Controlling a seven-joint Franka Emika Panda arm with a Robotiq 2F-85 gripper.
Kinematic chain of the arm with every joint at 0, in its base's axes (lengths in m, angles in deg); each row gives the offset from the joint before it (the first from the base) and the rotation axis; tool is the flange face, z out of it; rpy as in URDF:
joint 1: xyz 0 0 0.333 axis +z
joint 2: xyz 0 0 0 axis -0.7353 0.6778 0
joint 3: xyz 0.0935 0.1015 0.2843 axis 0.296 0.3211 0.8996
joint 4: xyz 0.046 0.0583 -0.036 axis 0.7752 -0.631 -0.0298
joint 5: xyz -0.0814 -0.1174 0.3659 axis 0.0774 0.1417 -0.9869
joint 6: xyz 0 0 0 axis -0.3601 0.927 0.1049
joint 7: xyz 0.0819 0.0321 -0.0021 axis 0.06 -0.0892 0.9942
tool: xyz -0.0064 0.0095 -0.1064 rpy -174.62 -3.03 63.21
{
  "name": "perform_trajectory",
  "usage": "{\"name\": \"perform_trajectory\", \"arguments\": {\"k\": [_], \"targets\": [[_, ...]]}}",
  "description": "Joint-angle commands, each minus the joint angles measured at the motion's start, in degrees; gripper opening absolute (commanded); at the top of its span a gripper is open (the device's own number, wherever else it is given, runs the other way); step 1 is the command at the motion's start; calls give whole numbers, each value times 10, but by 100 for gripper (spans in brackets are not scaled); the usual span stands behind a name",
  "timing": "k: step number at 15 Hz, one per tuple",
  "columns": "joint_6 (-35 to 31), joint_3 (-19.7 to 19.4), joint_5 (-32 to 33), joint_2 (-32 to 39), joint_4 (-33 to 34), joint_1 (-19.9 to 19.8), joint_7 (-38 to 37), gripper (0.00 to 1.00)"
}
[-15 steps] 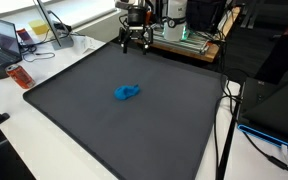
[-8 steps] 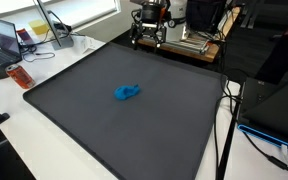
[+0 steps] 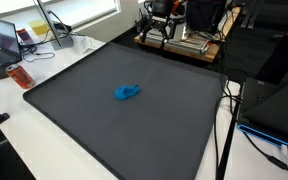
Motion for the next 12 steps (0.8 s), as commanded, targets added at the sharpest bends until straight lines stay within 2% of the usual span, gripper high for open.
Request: {"name": "perform_trajectory", "arguments": {"k": [1,6,8,9,10,12], "targets": [[-66,18,0,5,13,2,-43,100],[-191,35,13,55,60,7,-59,100],[-239,35,16,90,91,18,-45,100],[-248,36,22,116,110,27,-20,100],[-212,35,7,58,74,12,-41,100],[-230,36,12,85,96,23,-32,100]]}}
